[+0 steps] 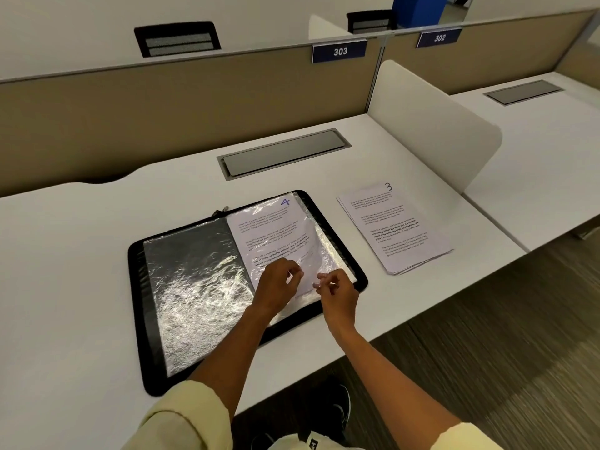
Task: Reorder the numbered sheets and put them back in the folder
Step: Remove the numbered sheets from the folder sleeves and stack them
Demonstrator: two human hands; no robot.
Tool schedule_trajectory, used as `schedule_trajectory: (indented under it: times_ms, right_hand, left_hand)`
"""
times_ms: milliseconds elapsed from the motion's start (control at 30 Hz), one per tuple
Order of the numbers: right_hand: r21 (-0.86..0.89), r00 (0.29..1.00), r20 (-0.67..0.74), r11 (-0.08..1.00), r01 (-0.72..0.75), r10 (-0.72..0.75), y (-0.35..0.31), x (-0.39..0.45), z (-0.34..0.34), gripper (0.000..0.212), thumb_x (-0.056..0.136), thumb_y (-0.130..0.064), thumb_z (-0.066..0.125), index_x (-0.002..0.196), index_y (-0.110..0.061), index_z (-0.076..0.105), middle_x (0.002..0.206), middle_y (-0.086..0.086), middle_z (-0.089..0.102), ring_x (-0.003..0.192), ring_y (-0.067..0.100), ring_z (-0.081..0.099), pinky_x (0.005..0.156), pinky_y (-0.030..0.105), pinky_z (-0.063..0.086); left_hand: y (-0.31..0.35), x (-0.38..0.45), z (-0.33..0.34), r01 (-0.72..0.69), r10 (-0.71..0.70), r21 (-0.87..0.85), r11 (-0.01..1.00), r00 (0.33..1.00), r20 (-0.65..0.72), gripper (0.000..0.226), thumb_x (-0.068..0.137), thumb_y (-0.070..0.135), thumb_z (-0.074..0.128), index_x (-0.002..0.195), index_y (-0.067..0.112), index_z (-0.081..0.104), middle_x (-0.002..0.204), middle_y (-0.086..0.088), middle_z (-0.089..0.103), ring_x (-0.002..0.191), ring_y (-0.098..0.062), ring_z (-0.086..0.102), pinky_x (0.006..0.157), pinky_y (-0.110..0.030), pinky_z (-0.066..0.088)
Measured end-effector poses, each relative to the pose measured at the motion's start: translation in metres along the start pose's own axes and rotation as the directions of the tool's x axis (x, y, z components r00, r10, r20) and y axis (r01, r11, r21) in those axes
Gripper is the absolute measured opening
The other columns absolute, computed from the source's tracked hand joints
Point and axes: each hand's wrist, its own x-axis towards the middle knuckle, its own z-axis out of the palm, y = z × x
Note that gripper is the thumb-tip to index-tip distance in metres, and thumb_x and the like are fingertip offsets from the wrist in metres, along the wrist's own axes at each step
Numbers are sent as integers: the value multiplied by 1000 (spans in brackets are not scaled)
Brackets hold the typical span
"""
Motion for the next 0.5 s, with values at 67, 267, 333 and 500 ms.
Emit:
schedule_trajectory:
  times_ms: [67, 267, 333, 500]
  right_hand:
    - [-11, 1000, 21, 1000, -14, 15, 1, -2, 2, 22, 93, 3, 64, 90, -19, 67, 103, -2, 72, 88, 12, 73, 85, 29, 61]
    - [6, 992, 45, 993, -114, 114, -1, -5, 6, 38, 93, -5, 68, 130, -12, 66, 118, 5, 71, 103, 20, 70, 94, 31, 57]
    - [1, 992, 54, 993, -118, 118, -2, -5, 8, 43, 94, -7, 68, 136, -14, 62, 121, 4, 70, 104, 19, 69, 93, 29, 56]
    - [82, 977, 69, 975, -207, 201, -5, -6, 16, 58, 95, -12, 68, 148, -16, 46, 132, 1, 62, 114, 19, 62, 90, 26, 53]
  left_hand:
    - [0, 1, 1, -13, 13, -3, 1000, 1000, -3, 3, 90, 14, 67, 90, 12, 69, 88, -2, 66, 81, -14, 57, 74, -26, 47]
    - [2, 2, 3, -53, 53, 3, 999, 998, -32, 2, 90, 12, 66, 88, 11, 66, 87, -1, 64, 80, -9, 53, 73, -20, 41]
    - [2, 3, 3, -66, 66, 5, 998, 997, -44, 3, 90, 13, 66, 87, 11, 65, 86, 0, 64, 80, -9, 54, 72, -22, 43]
    - [2, 4, 4, -64, 65, 4, 998, 997, -42, 5, 89, 15, 67, 88, 12, 64, 87, -1, 63, 82, -11, 55, 74, -27, 47]
